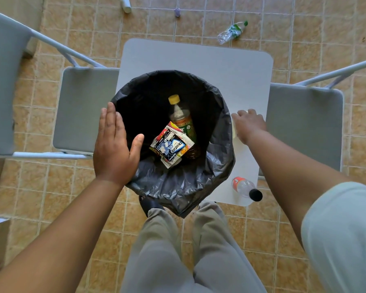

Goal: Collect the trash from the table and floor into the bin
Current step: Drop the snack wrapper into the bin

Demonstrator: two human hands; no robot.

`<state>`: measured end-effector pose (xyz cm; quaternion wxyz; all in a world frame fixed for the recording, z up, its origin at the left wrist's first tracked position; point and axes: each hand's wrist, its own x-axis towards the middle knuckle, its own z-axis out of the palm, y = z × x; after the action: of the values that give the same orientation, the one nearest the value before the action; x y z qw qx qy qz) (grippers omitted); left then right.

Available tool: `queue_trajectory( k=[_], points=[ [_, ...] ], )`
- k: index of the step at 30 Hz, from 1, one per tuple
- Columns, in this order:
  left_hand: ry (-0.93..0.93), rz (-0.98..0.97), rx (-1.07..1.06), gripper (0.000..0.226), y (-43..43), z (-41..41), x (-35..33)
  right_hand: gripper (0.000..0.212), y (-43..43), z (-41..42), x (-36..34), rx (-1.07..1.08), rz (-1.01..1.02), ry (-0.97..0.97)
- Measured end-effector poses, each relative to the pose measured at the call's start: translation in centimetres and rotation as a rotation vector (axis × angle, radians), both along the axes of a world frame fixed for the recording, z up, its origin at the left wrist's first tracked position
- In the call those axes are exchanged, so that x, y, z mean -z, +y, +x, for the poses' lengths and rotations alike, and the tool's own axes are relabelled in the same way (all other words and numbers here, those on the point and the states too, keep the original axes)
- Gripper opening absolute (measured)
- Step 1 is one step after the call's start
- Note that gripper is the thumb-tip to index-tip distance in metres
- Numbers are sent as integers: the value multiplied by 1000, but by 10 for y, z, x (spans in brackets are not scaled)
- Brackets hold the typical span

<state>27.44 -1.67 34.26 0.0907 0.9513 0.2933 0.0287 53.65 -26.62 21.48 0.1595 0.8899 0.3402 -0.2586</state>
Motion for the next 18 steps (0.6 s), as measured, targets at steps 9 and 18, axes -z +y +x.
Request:
queue_trajectory(
  k=[9,18],
  points=[
    [5,-12,6,72,-1,1,0,54,-5,-8,-56,436,488,-16],
    [22,-41,-2,72,-1,2,-5,62,19,-89,-196,723,1511,-3]
  ],
)
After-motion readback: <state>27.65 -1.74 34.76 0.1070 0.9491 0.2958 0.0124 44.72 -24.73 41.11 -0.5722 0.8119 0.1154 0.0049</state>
